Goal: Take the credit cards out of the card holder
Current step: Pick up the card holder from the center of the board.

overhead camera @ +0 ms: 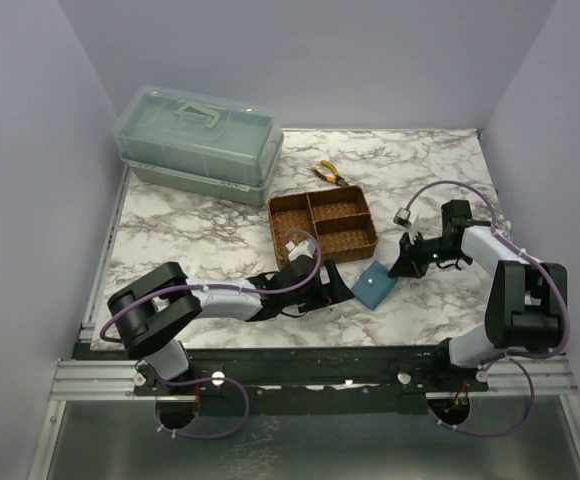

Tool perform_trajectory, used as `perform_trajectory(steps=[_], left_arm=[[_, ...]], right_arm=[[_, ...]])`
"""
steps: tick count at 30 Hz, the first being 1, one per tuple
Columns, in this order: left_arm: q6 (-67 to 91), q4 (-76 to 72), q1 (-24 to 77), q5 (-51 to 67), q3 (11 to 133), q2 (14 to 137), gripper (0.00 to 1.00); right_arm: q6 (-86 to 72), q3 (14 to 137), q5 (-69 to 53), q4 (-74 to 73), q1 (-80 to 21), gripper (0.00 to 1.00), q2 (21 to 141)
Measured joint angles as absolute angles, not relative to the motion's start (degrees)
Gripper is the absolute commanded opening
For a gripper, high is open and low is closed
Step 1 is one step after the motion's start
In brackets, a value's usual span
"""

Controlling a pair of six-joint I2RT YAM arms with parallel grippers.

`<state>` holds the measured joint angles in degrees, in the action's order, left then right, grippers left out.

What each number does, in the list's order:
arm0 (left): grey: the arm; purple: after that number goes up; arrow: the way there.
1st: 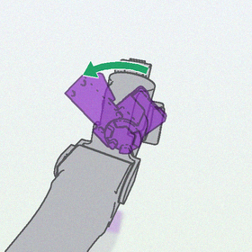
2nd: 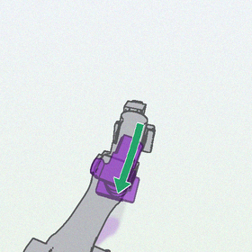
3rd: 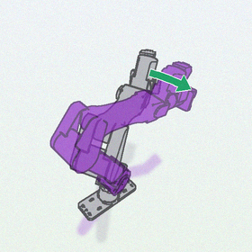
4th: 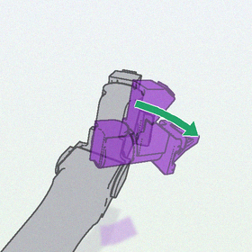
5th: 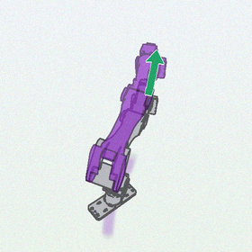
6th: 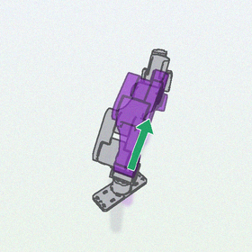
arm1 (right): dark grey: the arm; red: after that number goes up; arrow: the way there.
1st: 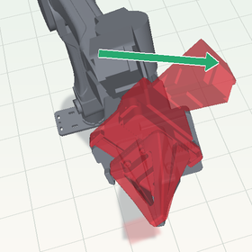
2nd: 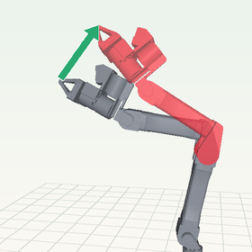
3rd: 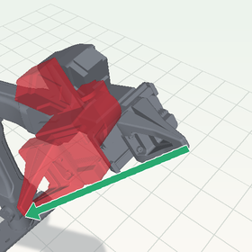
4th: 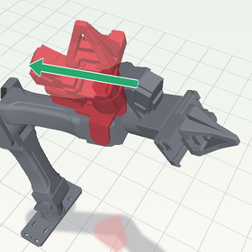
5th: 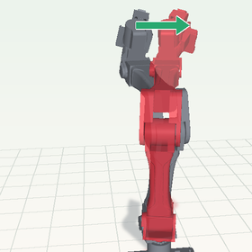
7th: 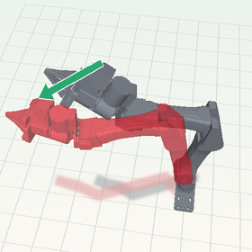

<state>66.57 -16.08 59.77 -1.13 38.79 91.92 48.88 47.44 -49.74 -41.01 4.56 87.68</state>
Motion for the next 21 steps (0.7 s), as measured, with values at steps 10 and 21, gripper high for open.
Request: perform_trajectory(steps=[10,21], left_arm=[[54.13,-28.27,59.77,0.78,35.4,93.41,0.89],[33.34,-38.02,59.77,2.24,28.38,89.73,0.9]], right_arm=[[60.18,43.35,-58.33,-41.82,4.56,0.0,71.53],[70.83,42.61,-63.68,-48.01,4.56,0.0,64.16]])
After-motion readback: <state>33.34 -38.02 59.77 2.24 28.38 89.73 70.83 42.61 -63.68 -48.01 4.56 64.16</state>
